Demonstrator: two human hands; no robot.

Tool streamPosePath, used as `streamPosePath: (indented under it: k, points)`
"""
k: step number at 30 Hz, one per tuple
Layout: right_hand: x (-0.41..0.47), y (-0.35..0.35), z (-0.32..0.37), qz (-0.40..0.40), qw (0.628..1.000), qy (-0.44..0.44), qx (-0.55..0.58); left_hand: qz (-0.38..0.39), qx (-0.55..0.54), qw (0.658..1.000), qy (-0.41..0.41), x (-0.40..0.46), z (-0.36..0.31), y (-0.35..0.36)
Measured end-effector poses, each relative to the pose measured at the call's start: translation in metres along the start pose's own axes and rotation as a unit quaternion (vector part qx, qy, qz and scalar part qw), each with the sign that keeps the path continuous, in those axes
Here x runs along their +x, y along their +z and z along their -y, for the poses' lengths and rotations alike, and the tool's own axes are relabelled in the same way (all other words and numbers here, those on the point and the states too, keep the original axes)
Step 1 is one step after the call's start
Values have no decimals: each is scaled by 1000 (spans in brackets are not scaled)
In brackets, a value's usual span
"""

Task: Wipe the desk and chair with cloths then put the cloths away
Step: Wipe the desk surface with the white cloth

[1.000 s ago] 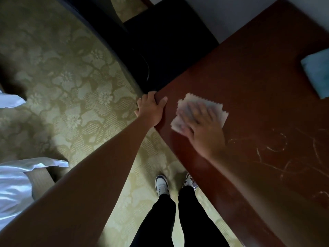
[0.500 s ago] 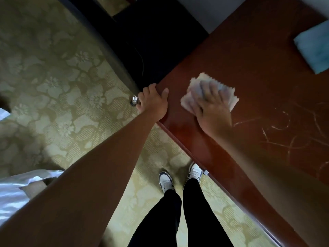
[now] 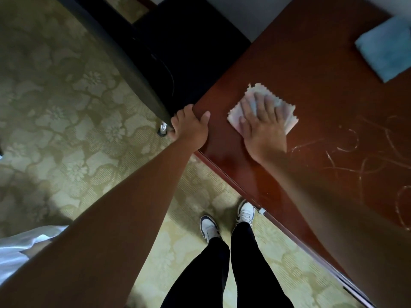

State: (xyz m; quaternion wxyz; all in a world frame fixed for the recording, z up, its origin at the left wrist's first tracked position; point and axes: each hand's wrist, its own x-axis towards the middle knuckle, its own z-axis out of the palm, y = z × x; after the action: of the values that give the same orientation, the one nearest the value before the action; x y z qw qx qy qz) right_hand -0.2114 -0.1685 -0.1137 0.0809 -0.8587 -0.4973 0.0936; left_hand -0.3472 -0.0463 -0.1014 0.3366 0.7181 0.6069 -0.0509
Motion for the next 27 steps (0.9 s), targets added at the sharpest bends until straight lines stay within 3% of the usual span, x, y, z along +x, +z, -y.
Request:
streamPosePath:
  k: [2, 4, 7, 11, 14, 16, 19, 21, 22, 23, 25, 27]
  points:
    - [-24, 10, 27, 8, 1000, -8, -16, -11, 5, 1000, 6, 0, 1, 2]
    - [-59, 15, 52, 28, 996, -80, -17, -19, 15, 1000, 9, 0, 2, 3]
    - [-44, 3, 22, 72, 988, -129, -53, -38, 89, 994, 41, -6, 0, 1]
    - [38, -27, -96, 35, 997, 44, -52, -92, 127, 972, 173, -29, -12, 14]
    - [44, -40, -143, 16, 997, 69, -22, -81, 138, 951, 263, -38, -26, 38]
    - [15, -29, -118, -15, 999, 28, -31, -81, 152, 938, 301, -39, -37, 52]
    - [-55, -11, -85, -9, 992, -128, -20, -99, 154, 933, 310, -39, -56, 68]
    - [-62, -19, -115, 31, 980, -192, -29, -119, 158, 932, 303, -39, -62, 75]
    - [-50, -25, -141, 13, 980, -193, -41, -123, 159, 932, 303, -39, -62, 77]
    - [-32, -30, -167, -9, 986, -161, -47, -126, 158, 931, 303, -39, -62, 79]
    - [-2, -46, -209, -30, 999, 0, -30, -128, 160, 929, 308, -40, -62, 79]
    - [10, -50, -210, -54, 994, 94, 5, -136, 170, 926, 307, -39, -63, 79]
